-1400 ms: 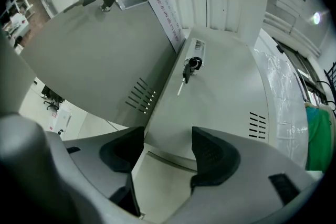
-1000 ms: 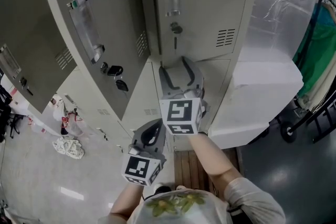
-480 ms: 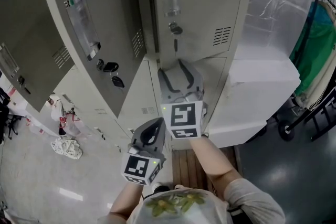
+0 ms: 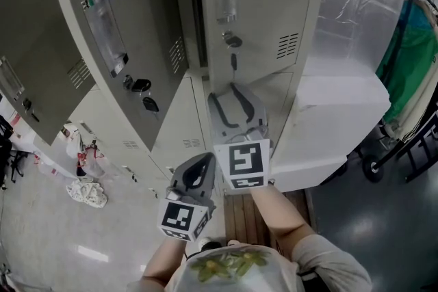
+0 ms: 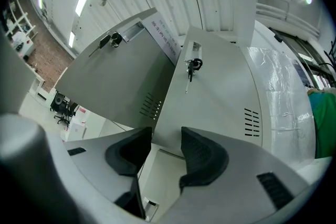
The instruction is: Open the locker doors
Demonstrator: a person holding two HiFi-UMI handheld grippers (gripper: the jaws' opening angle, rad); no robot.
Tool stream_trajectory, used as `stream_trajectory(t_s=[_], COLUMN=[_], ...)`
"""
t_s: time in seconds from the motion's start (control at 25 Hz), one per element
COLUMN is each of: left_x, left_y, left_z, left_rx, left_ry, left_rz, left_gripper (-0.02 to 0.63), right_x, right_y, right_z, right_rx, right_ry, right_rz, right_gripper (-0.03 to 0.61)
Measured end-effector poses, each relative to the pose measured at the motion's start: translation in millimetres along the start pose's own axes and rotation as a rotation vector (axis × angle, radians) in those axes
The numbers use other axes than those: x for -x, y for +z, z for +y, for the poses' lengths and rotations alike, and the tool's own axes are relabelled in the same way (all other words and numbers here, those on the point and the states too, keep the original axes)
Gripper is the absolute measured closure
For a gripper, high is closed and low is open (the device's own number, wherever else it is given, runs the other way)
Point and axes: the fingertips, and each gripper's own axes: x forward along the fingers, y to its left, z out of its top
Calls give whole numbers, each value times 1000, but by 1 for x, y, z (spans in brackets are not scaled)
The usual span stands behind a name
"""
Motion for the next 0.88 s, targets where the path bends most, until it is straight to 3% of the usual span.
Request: stream_trajectory(t_s=[0.88], left_x=[-7], left_y=[5], left_z=[-12], left_rx=[-13], left_ry=[-46], left_rz=[-7], left_gripper=[586], right_x=[41], right_y=[11], right_z=[-2], right_rx=[-52], right_ry=[43], right_rz=[-57], right_gripper=[448])
